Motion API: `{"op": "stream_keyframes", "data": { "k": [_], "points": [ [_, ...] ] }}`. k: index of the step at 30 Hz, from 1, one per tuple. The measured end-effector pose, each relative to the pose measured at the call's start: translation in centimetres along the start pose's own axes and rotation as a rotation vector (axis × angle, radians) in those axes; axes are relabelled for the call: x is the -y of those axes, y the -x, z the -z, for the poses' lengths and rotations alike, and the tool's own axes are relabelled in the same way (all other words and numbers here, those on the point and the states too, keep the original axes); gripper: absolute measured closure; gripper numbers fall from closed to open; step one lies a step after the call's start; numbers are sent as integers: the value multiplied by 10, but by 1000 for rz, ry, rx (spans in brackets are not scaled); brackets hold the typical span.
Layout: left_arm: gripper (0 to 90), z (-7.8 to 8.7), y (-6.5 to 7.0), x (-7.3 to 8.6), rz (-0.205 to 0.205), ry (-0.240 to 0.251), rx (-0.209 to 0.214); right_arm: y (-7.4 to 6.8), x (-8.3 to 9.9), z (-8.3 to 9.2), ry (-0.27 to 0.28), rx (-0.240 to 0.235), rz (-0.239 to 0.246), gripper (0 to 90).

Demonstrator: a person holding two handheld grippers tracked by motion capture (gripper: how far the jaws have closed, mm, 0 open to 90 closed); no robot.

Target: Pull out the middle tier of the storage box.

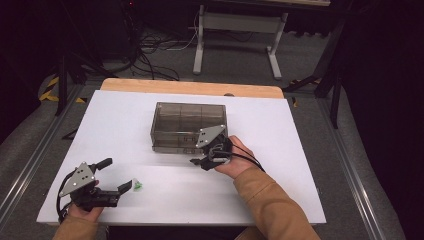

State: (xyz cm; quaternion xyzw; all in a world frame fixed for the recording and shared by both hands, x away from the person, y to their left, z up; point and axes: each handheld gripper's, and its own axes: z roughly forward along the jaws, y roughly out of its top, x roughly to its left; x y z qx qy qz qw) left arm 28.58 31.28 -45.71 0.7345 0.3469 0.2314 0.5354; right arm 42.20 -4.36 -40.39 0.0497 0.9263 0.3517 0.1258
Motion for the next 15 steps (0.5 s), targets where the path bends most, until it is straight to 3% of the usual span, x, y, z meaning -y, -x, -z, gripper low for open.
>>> {"op": "stream_keyframes", "data": {
  "k": [15],
  "points": [
    [6,0,0,0,0,0,0,4,0,-18,-56,-1,26,427]
  ]
}}
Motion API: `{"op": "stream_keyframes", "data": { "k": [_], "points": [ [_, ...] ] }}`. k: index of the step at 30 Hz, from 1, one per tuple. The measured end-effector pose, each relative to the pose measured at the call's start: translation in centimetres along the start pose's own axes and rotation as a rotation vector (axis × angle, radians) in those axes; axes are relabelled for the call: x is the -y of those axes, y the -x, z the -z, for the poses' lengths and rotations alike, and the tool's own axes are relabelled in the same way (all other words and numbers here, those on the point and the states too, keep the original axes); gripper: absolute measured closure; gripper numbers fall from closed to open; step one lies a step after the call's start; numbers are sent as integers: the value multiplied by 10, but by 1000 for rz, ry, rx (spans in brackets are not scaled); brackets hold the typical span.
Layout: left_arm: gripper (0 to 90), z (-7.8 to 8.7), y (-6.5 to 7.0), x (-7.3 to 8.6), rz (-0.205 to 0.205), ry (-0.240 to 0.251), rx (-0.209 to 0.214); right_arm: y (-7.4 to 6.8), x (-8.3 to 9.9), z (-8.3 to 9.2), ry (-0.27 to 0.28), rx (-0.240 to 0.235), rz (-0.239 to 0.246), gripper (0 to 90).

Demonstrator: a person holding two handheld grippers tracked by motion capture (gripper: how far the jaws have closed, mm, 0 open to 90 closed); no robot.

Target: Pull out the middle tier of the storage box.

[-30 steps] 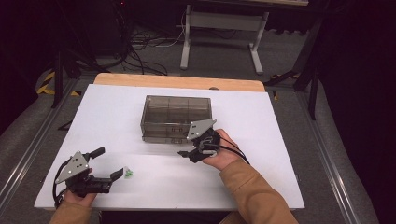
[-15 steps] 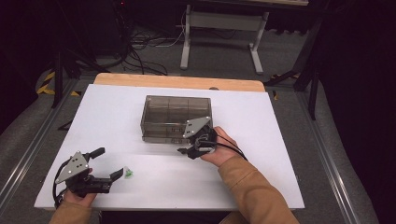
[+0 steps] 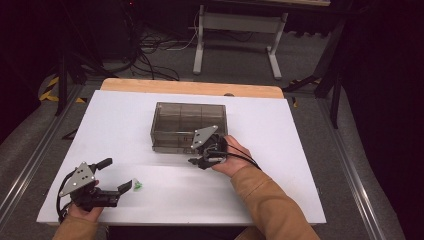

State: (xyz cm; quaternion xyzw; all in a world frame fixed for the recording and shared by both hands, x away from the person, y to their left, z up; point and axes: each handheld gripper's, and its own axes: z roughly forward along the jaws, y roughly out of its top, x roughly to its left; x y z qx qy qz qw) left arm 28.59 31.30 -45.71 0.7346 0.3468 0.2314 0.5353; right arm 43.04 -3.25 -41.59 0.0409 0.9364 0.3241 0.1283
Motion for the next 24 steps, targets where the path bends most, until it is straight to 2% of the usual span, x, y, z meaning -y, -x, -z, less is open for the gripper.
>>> {"op": "stream_keyframes", "data": {
  "k": [6,10,14,16,19,24],
  "points": [
    [6,0,0,0,0,2,1,2,1,-7,-12,-8,0,460],
    [6,0,0,0,1,2,1,2,1,-10,-18,2,10,501],
    [6,0,-1,0,-3,2,1,2,1,-12,-29,14,17,580],
    [6,0,0,0,2,0,3,3,1,-14,-44,40,14,637],
    [6,0,0,0,2,1,2,4,2,-14,-48,56,11,683],
    [6,0,0,0,4,1,4,3,1,-13,-48,61,13,687]
  ]
}}
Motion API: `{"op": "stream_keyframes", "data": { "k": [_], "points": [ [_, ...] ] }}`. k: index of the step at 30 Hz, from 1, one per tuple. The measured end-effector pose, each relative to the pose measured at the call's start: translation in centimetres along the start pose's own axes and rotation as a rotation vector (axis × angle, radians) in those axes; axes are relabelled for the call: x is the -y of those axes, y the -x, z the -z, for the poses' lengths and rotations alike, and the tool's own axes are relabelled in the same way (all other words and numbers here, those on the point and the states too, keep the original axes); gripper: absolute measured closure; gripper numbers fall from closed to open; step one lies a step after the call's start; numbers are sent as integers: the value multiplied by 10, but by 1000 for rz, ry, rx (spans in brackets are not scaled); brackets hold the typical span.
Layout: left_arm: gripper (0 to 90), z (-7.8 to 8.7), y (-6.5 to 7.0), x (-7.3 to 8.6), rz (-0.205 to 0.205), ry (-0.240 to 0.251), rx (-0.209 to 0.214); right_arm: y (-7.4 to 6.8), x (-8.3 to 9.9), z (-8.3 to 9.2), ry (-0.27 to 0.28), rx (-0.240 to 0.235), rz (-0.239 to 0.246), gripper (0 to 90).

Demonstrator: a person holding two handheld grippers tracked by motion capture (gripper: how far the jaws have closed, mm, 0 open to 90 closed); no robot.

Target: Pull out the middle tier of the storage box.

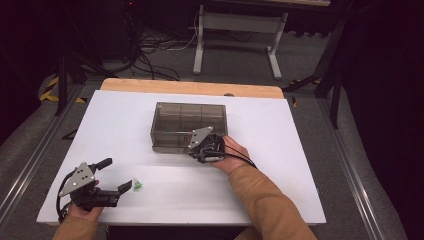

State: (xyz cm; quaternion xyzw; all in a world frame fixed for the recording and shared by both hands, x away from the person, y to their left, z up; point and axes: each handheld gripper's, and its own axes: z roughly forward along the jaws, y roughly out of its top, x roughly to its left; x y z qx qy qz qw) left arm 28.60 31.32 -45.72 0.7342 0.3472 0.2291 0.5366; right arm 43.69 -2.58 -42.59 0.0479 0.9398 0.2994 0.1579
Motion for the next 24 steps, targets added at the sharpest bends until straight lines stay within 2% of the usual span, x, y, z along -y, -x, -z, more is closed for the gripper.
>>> {"op": "stream_keyframes", "data": {
  "k": [13,24],
  "points": [
    [6,0,0,0,-5,3,-1,-6,-3,8,10,-16,10,691],
    [6,0,0,0,-8,0,-4,-22,-3,17,28,-34,30,697]
  ]
}}
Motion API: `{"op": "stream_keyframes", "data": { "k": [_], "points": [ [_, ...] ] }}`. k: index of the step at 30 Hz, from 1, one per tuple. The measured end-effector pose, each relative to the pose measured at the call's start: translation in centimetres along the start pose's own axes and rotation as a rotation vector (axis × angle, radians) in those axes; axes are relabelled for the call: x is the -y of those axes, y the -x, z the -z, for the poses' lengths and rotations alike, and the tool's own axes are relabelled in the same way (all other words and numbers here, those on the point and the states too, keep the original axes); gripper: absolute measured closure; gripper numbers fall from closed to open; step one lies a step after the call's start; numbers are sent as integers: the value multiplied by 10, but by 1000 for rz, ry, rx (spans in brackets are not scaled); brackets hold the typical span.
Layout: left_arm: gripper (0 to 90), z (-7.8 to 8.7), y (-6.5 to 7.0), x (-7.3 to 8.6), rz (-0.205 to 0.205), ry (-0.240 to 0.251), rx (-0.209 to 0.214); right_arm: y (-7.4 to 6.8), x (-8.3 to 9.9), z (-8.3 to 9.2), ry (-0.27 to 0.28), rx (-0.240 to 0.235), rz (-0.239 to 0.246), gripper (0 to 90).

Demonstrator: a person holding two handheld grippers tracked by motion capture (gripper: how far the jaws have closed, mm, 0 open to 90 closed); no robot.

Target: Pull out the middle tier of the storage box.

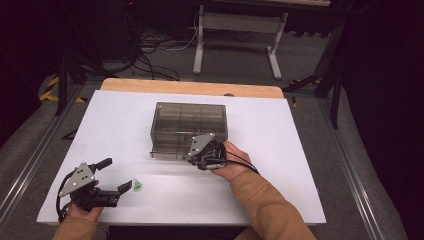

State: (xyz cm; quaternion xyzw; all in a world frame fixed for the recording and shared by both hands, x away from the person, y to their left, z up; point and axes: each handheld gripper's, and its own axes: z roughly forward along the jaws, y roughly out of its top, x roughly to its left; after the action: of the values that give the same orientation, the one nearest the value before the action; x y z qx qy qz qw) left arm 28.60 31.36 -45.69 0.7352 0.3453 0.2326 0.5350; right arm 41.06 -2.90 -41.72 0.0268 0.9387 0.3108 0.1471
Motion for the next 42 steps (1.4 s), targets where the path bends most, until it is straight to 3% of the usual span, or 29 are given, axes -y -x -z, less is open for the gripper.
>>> {"op": "stream_keyframes", "data": {
  "k": [20,42],
  "points": [
    [6,0,0,0,-1,0,-1,-13,4,1,5,-23,9,706],
    [6,0,1,0,5,-2,1,-14,5,-1,3,-33,6,711]
  ]
}}
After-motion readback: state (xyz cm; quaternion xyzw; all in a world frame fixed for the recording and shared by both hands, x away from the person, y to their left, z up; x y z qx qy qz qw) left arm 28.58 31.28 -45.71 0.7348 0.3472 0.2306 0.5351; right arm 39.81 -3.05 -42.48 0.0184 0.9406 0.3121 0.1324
